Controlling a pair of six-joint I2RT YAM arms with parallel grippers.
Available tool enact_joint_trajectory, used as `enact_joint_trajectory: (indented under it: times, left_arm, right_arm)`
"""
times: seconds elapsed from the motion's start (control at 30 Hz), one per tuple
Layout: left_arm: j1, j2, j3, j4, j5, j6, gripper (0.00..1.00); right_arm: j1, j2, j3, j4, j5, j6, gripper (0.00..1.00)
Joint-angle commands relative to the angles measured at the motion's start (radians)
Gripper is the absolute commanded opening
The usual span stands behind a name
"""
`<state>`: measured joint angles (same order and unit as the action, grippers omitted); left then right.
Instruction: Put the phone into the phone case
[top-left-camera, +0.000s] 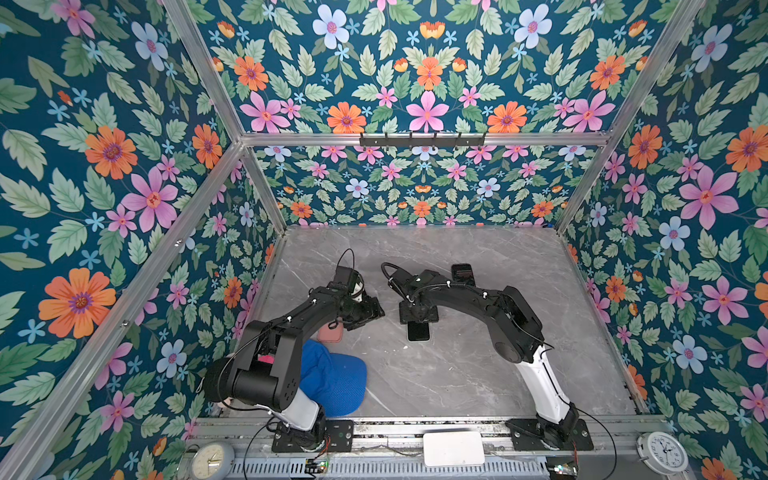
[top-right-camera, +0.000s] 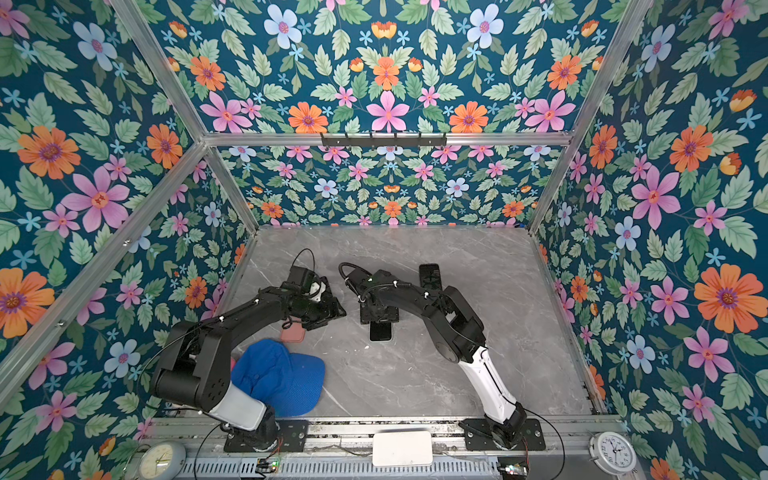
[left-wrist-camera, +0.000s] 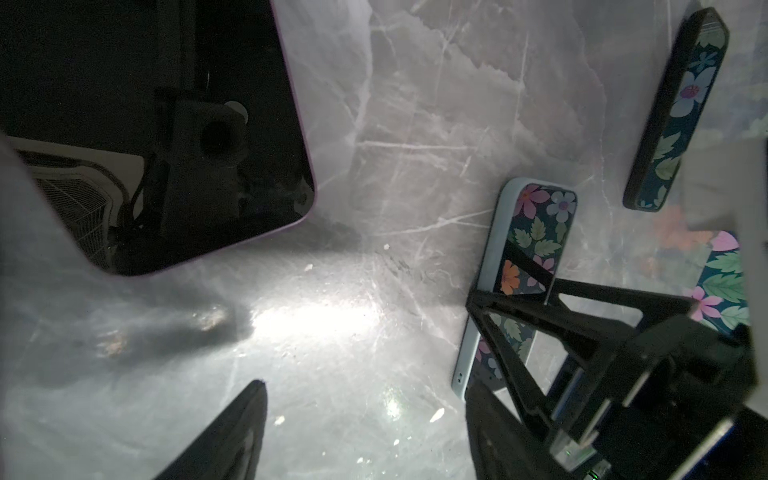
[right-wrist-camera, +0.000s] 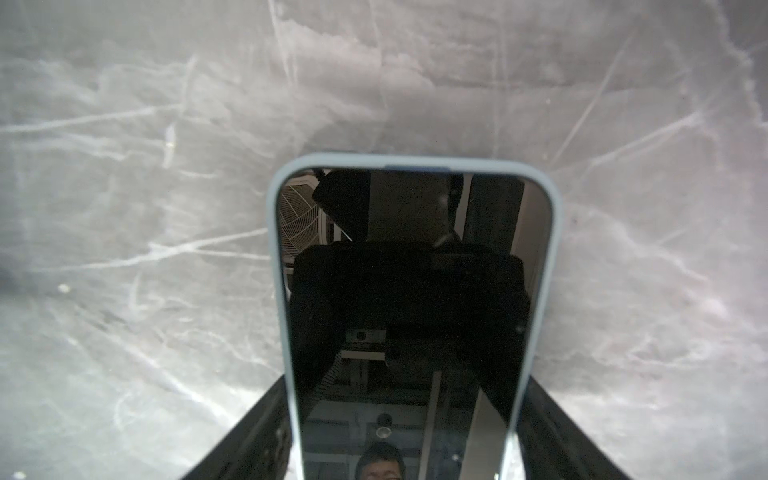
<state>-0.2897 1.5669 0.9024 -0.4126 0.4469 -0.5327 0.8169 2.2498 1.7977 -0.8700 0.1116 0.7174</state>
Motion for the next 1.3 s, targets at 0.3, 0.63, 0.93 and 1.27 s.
enact_joint_trajectory:
  times: [0.3,0.63,0.93,1.27]
  left_arm:
    - [0.001,0.038,0.046,0.015,0.022,-0.005,0.77]
    - [0.001,0.085,0.11,0.026,0.034,-0.024,0.77]
    - [0.0,0.114,0.149,0.007,0.033,-0.021,0.77]
    - [0.007,0.109,0.153,-0.005,0.025,-0.014,0.77]
  right_arm:
    - [-0.168,-0.042,0.056,0.004,0.011,-0.188,0.67]
    - [-0.268,0.086,0.249,-0.031,-0.018,-0.322,0.67]
    - [-0.294,0.161,0.324,-0.062,-0.05,-0.347,0.67]
    - [-0.298,0.182,0.322,-0.082,-0.035,-0.36,0.69]
